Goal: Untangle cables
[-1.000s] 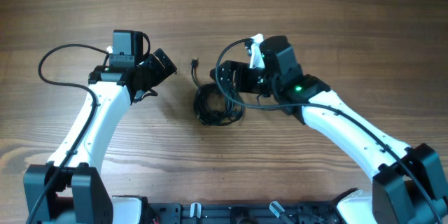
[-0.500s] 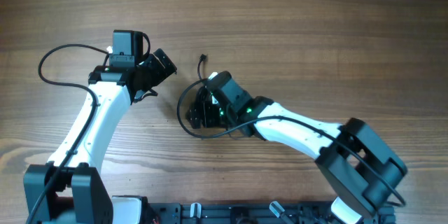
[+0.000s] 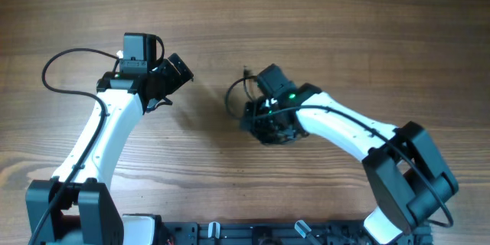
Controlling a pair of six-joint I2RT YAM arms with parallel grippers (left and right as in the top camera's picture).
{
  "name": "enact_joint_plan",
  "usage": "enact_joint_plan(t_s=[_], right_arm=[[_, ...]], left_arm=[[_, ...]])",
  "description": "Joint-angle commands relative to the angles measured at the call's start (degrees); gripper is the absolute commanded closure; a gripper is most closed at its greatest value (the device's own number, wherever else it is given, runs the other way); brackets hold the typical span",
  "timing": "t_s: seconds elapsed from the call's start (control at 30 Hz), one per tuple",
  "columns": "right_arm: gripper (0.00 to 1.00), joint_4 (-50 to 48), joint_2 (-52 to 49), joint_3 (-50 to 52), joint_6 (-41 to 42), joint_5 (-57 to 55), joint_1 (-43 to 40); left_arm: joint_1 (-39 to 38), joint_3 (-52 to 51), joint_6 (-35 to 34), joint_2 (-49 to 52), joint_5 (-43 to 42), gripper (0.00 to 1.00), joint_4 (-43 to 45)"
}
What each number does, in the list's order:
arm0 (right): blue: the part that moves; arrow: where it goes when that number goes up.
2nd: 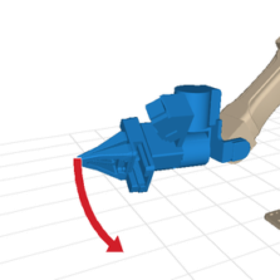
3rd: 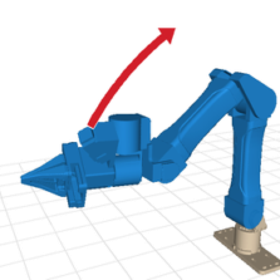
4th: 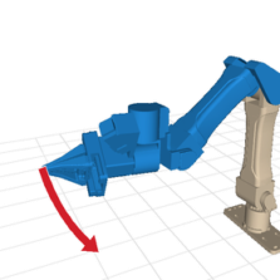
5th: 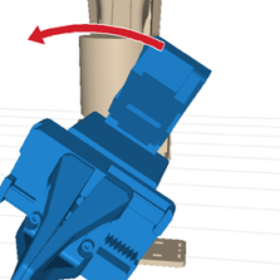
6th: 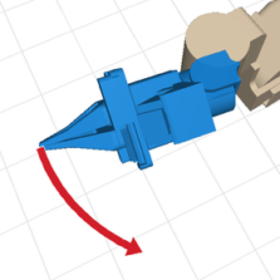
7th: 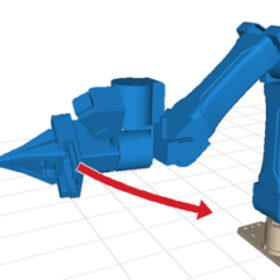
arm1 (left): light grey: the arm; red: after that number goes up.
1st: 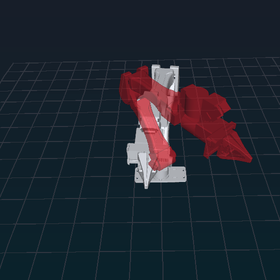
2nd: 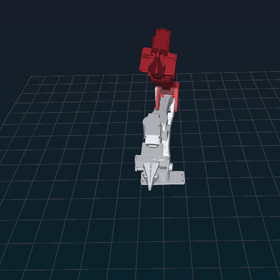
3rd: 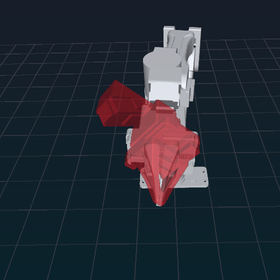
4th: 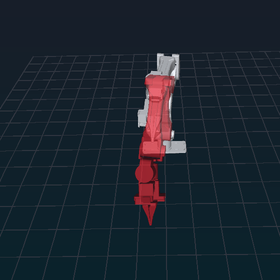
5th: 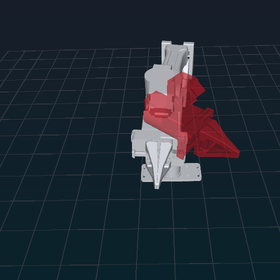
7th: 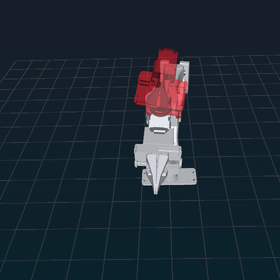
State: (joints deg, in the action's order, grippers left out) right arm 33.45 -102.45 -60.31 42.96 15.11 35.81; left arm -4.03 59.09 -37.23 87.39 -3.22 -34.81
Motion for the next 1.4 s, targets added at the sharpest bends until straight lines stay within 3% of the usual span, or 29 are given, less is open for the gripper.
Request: enact_joint_plan(t_s=[0.0,0.33,0.6,0.73,0.8,1.37], right_arm=[[0.06,0.48,0.79,-3.3,-15.5,9.99,-1.66],[0.06,-3.41,0.66,-4.81,-10.69,-5.77,0.66],[0.14,-3.8,0.66,-4.26,7.34,-20.02,7.72],[0.15,-6.16,0.66,-2.49,7.63,-18.62,10.82],[0.0,-4.79,0.7,-2.51,6.6,-16.35,11.8],[0.0,-7.52,0.68,-2.51,6.69,-16.39,11.85]], left_arm=[[0.02,0.0,-0.74,0.0,0.74,0.0,-0.15],[0.02,0.0,-0.74,0.0,0.74,0.0,-0.15],[0.02,0.0,-0.74,0.0,0.74,0.0,-0.17],[0.02,0.0,-0.74,0.0,0.74,0.0,-0.17],[0.02,0.0,-0.74,0.0,0.74,0.0,-0.17],[0.02,0.0,-0.74,0.0,0.74,0.0,-0.39]])
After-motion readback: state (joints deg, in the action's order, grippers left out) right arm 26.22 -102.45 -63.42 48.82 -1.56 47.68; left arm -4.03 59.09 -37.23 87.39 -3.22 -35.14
